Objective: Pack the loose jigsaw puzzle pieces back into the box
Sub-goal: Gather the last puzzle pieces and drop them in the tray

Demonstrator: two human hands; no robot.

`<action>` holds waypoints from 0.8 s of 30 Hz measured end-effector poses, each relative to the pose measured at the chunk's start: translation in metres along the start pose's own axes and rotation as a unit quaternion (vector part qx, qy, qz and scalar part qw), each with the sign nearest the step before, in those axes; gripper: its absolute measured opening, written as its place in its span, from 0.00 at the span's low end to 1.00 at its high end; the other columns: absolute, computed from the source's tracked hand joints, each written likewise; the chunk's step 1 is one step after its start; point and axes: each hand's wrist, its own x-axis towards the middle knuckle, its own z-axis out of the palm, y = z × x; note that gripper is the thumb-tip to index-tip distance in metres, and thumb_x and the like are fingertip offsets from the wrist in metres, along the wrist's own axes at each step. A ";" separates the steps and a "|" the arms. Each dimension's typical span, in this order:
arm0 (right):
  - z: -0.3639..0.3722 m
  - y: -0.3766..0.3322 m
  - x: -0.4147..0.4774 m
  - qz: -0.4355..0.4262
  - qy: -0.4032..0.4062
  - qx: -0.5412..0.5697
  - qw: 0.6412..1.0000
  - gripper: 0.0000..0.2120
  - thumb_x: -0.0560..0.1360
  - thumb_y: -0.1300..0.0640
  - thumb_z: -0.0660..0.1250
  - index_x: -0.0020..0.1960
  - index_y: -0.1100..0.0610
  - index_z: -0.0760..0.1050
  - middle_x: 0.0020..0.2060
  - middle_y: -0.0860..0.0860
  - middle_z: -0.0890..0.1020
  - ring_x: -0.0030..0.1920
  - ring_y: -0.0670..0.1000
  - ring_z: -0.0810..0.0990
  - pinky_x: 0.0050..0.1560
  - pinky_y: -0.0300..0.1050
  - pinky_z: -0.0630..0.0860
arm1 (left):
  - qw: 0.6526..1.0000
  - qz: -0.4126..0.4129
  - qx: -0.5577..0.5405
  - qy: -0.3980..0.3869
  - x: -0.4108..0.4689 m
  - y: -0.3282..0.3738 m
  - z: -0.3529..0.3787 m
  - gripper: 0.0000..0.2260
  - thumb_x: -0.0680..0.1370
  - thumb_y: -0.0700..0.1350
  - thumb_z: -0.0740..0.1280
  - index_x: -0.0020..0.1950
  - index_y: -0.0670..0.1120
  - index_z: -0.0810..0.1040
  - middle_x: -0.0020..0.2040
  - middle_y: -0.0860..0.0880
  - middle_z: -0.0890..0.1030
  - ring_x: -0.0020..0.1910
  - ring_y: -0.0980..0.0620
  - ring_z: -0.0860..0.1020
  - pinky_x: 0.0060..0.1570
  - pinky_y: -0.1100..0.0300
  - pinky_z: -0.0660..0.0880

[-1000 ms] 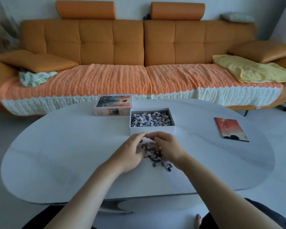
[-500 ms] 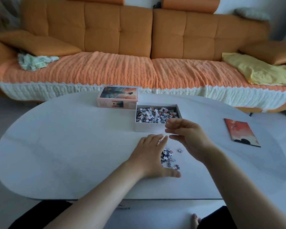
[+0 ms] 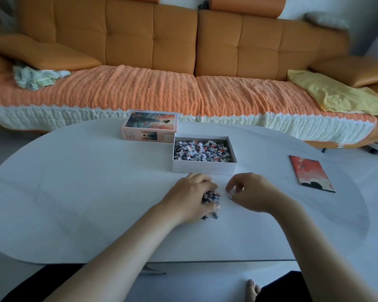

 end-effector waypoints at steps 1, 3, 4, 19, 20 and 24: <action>0.000 0.001 -0.001 0.001 0.001 -0.013 1.000 0.11 0.70 0.57 0.62 0.45 0.44 0.80 0.40 0.42 0.79 0.39 0.40 0.76 0.36 0.32 0.70 | 1.000 -0.001 0.013 -0.016 -0.002 -0.002 -0.002 0.28 0.75 0.62 0.66 0.73 0.54 0.68 0.74 0.54 0.64 0.73 0.54 0.59 0.70 0.57 0.58; 0.003 0.001 0.000 0.001 0.019 -0.005 1.000 0.10 0.71 0.57 0.63 0.43 0.45 0.81 0.40 0.42 0.80 0.40 0.41 0.77 0.36 0.31 0.71 | 0.998 0.001 0.041 -0.044 -0.005 -0.003 -0.004 0.33 0.74 0.64 0.65 0.76 0.54 0.63 0.76 0.53 0.60 0.74 0.54 0.55 0.71 0.57 0.55; 0.005 -0.001 0.001 -0.004 0.030 0.002 1.000 0.10 0.71 0.58 0.64 0.43 0.45 0.81 0.40 0.42 0.80 0.40 0.41 0.78 0.36 0.31 0.71 | 0.998 0.005 0.051 -0.048 -0.007 -0.003 -0.003 0.33 0.75 0.64 0.65 0.76 0.54 0.63 0.76 0.52 0.59 0.75 0.54 0.54 0.71 0.57 0.54; 0.016 -0.025 0.008 -0.068 -0.033 -0.038 0.996 0.31 0.67 0.37 0.73 0.66 0.44 0.71 0.56 0.46 0.70 0.53 0.49 0.74 0.55 0.42 0.70 | 0.993 -0.052 0.078 -0.069 -0.015 -0.035 -0.028 0.38 0.71 0.68 0.66 0.77 0.53 0.61 0.68 0.54 0.63 0.70 0.53 0.58 0.70 0.52 0.61; 0.020 -0.029 0.009 -0.076 -0.021 -0.032 0.996 0.30 0.67 0.39 0.74 0.66 0.45 0.72 0.56 0.46 0.70 0.52 0.49 0.73 0.53 0.41 0.70 | 0.995 -0.049 0.070 -0.058 -0.015 -0.035 -0.026 0.35 0.72 0.66 0.67 0.75 0.53 0.64 0.66 0.54 0.64 0.68 0.54 0.59 0.69 0.53 0.62; 0.025 -0.039 0.018 -0.108 -0.003 -0.010 0.994 0.22 0.69 0.45 0.74 0.62 0.44 0.77 0.51 0.48 0.71 0.48 0.48 0.73 0.49 0.38 0.67 | 0.999 -0.043 0.008 -0.007 -0.013 -0.034 -0.024 0.26 0.74 0.58 0.70 0.70 0.53 0.72 0.58 0.55 0.70 0.63 0.56 0.64 0.64 0.58 0.66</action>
